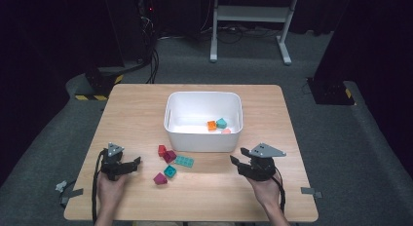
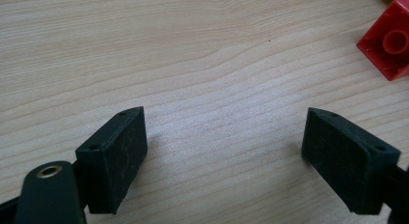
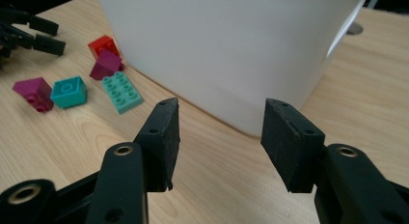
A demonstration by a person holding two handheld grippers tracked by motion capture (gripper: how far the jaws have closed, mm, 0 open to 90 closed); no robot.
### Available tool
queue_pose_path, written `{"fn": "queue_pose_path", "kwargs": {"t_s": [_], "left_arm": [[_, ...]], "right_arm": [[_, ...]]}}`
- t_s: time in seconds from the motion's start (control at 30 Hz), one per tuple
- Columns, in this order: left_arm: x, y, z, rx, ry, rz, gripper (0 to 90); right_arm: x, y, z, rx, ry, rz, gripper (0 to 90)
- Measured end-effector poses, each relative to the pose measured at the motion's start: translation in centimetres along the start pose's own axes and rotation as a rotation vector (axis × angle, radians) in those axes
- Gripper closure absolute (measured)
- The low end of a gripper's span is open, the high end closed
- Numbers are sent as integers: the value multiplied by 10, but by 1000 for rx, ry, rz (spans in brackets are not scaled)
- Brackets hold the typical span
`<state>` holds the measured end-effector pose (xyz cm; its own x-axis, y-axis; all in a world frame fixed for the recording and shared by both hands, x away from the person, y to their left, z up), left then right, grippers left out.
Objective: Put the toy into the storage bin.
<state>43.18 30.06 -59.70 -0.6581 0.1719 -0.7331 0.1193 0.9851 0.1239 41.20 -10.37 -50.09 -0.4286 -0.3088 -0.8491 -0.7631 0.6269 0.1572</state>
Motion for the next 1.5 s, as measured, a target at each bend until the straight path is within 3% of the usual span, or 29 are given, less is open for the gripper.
{"fn": "queue_pose_path", "kwargs": {"t_s": [0.43,0.7,0.93,1.0,1.2,1.3,1.43,1.5], "left_arm": [[0,0,0,0,1,0,163],[0,0,0,1,1,1,161],[0,-1,0,-14,5,-8,149],[0,-1,0,-5,8,0,149],[1,-3,-3,0,33,6,160],[3,-3,-7,10,46,-1,167],[6,-3,-22,26,26,-6,167],[8,-4,-32,54,29,-12,166]], "right_arm": [[48,-17,20,58,69,54,476],[68,-28,35,124,142,23,453],[73,-35,40,140,153,43,425],[76,-35,42,133,192,52,373],[76,-36,43,145,192,59,344],[76,-36,43,145,192,60,344],[76,-35,43,143,194,60,338],[76,-35,43,143,194,60,338]]}}
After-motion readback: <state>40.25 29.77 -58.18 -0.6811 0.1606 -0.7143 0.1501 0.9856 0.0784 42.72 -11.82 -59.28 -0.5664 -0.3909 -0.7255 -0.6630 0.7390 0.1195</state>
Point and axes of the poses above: each handheld gripper's, and its own axes: z roughly forward along the jaws, x roughly out of its underside, y roughly to its left, the point moved 10 cm from there along z, roughly forward along the jaws, and after that the axes turned 11 degrees about -x, right-handed, at the moved point
